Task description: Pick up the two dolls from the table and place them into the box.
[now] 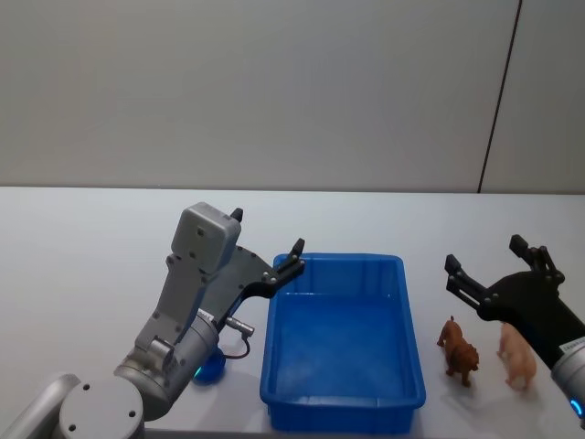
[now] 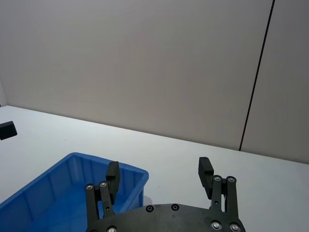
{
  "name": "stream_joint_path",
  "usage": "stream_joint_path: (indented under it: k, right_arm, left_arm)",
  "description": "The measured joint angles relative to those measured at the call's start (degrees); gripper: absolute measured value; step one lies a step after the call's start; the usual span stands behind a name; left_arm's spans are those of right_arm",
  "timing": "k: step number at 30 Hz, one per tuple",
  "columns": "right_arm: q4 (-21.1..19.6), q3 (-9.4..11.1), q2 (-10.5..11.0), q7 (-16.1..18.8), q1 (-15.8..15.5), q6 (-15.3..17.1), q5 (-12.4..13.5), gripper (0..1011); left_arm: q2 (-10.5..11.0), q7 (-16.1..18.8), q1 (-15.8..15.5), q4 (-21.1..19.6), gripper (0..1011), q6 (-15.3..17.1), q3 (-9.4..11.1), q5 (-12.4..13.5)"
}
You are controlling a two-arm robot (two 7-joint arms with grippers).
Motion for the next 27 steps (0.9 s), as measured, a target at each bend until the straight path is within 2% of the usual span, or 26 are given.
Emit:
stream_joint_path:
  k: [9, 20, 27]
  right_arm:
    - [0.23, 1.09, 1.09, 0.96, -0.05, 0.86, 1.8, 1000]
    - [0.91, 3.62, 4.13, 3.36, -1.21, 5.3, 7.06, 1001]
    - [1.15, 4.64, 5.67, 4.38, -2.43, 8.35, 9.32, 1000]
  left_arm:
    - [0.0, 0.0, 0.0, 0.0, 1003, 0.0, 0.0, 0.0]
    - [0.0, 0.0, 0.0, 0.0, 1003, 0.0, 0.0, 0.0]
    - [0.0, 0.0, 0.0, 0.0, 1003, 0.0, 0.0, 0.0]
